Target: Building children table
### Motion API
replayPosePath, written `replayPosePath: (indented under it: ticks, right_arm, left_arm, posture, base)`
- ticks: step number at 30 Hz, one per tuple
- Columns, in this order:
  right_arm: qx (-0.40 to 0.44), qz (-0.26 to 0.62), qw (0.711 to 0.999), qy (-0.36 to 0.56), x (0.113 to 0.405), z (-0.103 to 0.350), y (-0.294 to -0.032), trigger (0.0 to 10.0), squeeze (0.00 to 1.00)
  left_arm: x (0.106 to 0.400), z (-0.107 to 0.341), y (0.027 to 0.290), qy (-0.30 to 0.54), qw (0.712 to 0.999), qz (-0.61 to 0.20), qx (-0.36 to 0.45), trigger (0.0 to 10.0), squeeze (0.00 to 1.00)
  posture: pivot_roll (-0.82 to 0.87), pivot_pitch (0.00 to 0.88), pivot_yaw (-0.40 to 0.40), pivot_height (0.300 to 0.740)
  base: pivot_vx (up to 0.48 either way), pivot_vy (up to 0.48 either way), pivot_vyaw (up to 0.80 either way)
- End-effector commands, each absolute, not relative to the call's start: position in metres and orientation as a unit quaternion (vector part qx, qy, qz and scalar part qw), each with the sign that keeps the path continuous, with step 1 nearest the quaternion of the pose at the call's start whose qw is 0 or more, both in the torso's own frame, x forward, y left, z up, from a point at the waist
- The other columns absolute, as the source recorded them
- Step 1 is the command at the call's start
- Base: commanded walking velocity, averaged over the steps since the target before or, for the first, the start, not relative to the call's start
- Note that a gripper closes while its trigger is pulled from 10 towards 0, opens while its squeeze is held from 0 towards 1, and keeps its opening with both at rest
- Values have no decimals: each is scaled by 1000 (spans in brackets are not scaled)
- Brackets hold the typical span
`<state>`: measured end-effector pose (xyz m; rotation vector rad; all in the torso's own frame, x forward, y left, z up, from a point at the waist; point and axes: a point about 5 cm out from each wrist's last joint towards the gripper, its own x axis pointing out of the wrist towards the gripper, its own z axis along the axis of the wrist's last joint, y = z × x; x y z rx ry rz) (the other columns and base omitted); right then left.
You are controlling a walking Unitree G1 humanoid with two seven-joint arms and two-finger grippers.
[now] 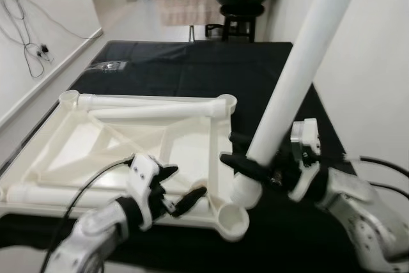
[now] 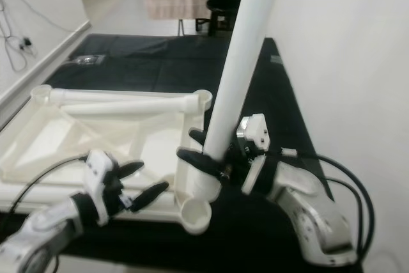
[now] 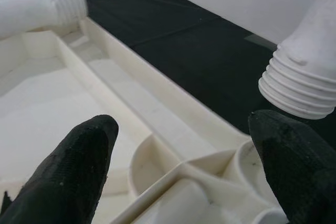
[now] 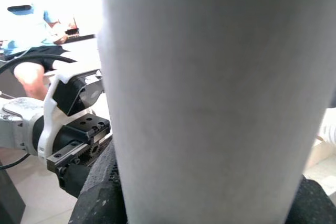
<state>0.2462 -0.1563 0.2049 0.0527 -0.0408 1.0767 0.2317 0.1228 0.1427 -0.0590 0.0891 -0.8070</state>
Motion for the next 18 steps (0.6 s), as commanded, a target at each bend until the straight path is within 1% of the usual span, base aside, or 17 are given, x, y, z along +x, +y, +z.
replayPosePath:
  ticks: [1, 2, 4, 5, 7, 13, 18]
  right_arm:
    - [29, 523, 851, -29, 245, 208, -153, 10000, 0]
    - [29, 524, 851, -29, 246, 208, -152, 10000, 0]
    - [29, 524, 851, -29, 246, 208, -152, 10000, 0]
    - [29, 523, 851, -28, 246, 208, -151, 10000, 0]
    - [29, 519, 854, -27, 248, 206, -148, 10000, 0]
    - [30, 517, 855, -29, 249, 206, -147, 10000, 0]
    - [31, 506, 861, -32, 253, 206, -147, 10000, 0]
  left_arm:
    - [232, 139, 127, 55, 923, -380, -24, 10000, 0]
    - [234, 139, 128, 58, 929, -366, -26, 10000, 0]
    - [234, 139, 128, 58, 929, -366, -26, 10000, 0]
    - [237, 138, 129, 62, 934, -349, -32, 10000, 0]
    - [246, 139, 131, 73, 944, -320, -39, 10000, 0]
    - [248, 141, 132, 61, 949, -307, -37, 10000, 0]
    - [253, 144, 137, 45, 958, -279, -44, 10000, 0]
  posture:
    - [-13, 65, 23, 740]
    - [-14, 64, 23, 740]
    - [-14, 64, 23, 740]
    - [-16, 61, 22, 740]
    - [-17, 57, 21, 740]
    - [-17, 58, 21, 740]
    - [-19, 59, 19, 740]
  base:
    - [0, 0, 0]
    - [0, 0, 0]
    - [0, 0, 0]
    - [0, 0, 0]
    - [-446, 0, 0]
    - [-480, 0, 0]
    - [0, 0, 0]
